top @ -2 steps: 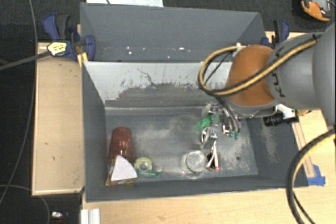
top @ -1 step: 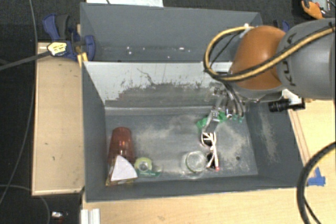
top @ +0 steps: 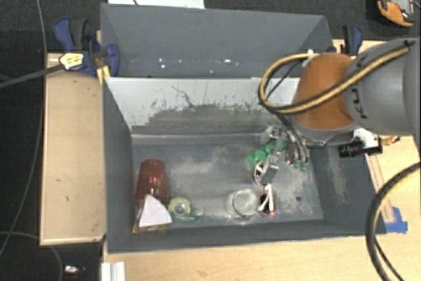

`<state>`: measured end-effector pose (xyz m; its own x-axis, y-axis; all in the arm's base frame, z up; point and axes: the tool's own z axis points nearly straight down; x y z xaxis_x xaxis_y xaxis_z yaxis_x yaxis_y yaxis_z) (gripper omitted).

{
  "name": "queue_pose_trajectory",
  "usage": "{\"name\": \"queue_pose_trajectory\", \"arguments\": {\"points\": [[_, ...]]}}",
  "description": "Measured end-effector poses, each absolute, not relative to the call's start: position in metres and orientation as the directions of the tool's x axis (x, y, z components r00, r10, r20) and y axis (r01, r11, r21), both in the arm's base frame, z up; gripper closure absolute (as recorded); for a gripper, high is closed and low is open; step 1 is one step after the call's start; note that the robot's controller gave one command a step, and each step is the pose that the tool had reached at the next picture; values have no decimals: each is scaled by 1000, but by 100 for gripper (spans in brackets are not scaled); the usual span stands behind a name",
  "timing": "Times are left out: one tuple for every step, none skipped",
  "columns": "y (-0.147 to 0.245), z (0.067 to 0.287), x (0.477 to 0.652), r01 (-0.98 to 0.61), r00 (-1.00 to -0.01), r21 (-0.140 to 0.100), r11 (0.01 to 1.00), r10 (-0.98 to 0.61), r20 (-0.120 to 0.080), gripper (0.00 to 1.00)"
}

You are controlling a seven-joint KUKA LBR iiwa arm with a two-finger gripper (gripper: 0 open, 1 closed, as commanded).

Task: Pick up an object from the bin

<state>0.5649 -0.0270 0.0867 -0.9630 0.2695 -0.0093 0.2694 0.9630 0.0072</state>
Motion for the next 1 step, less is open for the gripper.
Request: {"name": "queue_pose_trajectory", "arguments": {"points": [[-34, 87, 570, 275, -961, 12, 961, 275, -20, 0]]}}
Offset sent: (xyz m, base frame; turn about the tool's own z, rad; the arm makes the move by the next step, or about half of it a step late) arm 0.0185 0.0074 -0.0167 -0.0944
